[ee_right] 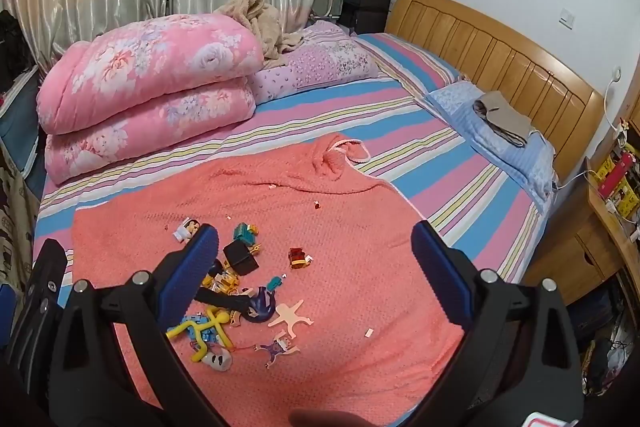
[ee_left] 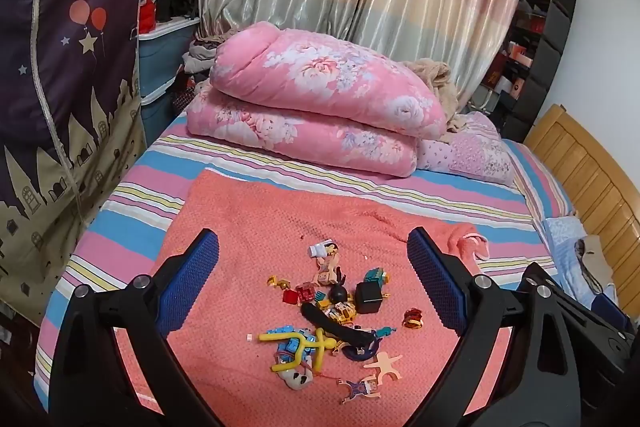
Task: Collect trash
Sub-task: 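Move the right tool toward the yellow bendy figure on the blanket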
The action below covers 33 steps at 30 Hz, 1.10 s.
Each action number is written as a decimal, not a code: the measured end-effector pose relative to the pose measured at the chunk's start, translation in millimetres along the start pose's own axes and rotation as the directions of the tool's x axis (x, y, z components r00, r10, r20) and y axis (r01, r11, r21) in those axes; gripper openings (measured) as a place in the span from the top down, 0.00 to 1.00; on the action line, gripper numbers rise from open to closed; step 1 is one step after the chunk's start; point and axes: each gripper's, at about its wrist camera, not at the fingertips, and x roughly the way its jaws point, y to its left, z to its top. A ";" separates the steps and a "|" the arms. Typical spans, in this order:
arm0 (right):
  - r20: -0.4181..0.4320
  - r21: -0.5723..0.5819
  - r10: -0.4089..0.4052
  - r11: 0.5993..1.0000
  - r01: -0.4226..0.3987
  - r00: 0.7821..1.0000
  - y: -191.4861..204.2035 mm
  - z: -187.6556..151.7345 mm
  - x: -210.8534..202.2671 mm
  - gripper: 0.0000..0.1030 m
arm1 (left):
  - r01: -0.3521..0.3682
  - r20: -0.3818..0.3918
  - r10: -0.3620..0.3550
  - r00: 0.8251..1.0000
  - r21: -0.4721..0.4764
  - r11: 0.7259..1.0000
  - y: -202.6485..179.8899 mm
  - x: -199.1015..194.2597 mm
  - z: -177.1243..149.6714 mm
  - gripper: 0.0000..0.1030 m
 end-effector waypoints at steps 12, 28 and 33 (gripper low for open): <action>-0.009 0.004 0.031 1.000 -0.031 0.999 -10.8 -6.1 6.2 0.09 | -0.021 -0.011 0.022 1.000 0.005 1.000 4.8 5.2 -5.4 0.10; -0.094 -0.013 0.138 0.990 -0.140 0.986 23.5 -58.9 50.8 0.09 | -0.145 -0.078 0.147 0.986 0.027 0.989 25.0 25.2 -40.7 0.10; -0.128 -0.003 0.204 0.979 -0.206 0.971 26.7 -77.2 66.2 0.09 | -0.184 -0.092 0.186 0.978 0.031 0.982 33.2 30.8 -55.6 0.10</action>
